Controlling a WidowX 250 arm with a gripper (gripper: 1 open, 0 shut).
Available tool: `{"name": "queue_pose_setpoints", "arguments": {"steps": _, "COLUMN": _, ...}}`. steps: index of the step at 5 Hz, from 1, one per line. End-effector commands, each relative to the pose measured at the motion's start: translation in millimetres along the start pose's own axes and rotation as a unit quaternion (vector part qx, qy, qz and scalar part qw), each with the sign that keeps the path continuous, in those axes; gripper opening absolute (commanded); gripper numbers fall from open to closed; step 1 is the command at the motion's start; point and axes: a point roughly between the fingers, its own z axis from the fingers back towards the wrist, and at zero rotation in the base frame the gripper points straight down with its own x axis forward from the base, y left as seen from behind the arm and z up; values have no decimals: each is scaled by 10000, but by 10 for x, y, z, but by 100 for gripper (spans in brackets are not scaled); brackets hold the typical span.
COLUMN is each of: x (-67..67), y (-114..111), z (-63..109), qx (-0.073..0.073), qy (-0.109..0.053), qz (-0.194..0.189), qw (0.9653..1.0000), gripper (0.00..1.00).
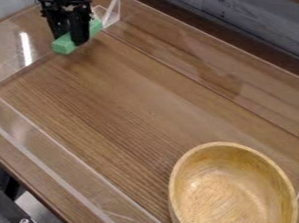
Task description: Put the green block in the brown bowl
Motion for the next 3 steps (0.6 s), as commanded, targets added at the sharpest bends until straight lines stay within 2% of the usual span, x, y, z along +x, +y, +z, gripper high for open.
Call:
{"name": "queue_pose_setpoints", "arguments": {"steps": 1, "x": 66, "y": -39, "z": 263, "qx": 198, "qy": -288, "qz": -111, "qw": 9993, "gripper": 0}}
{"name": "queue_pose_setpoints", "arguments": {"steps": 3, "x": 57, "y": -70, "z": 276, "qx": 153, "qy": -236, "qz": -144, "qw": 9995, "gripper": 0}}
